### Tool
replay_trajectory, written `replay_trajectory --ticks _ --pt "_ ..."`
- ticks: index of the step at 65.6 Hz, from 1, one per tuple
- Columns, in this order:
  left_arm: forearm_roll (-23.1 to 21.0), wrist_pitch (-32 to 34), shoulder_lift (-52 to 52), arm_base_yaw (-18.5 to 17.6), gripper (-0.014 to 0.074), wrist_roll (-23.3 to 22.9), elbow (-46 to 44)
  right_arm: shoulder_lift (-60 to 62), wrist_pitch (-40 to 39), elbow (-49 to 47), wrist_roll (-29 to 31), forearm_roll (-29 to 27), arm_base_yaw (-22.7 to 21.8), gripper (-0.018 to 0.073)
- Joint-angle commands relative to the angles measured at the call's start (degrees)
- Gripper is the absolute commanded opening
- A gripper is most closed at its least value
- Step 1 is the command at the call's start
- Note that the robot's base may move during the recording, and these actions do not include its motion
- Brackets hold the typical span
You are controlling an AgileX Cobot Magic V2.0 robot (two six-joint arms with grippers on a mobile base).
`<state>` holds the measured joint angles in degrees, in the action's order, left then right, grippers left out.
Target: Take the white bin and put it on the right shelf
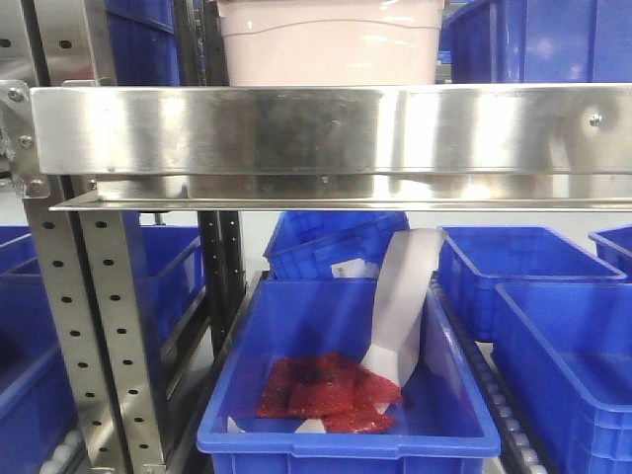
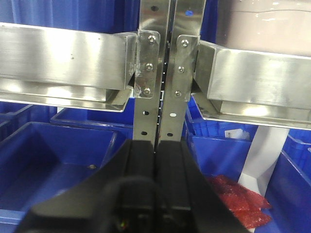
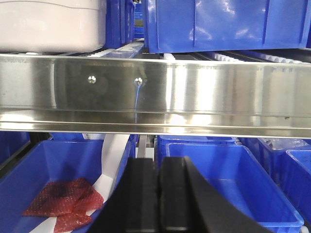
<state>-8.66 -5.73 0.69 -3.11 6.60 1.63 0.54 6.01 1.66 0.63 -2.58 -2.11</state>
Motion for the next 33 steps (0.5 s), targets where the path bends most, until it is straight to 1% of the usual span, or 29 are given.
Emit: replay_trajectory --ticks 1,33 --pt "0.08 4.46 0.63 -0.36 -0.0117 -0.46 -0.02 0.85 -4.99 -0.05 0.46 -0.11 0.08 0.0067" --pt "-0.05 4.59 0.63 -0.36 -0.0117 -0.46 -0.02 0.85 -4.99 -0.05 0.46 -0.11 0.08 0.0067"
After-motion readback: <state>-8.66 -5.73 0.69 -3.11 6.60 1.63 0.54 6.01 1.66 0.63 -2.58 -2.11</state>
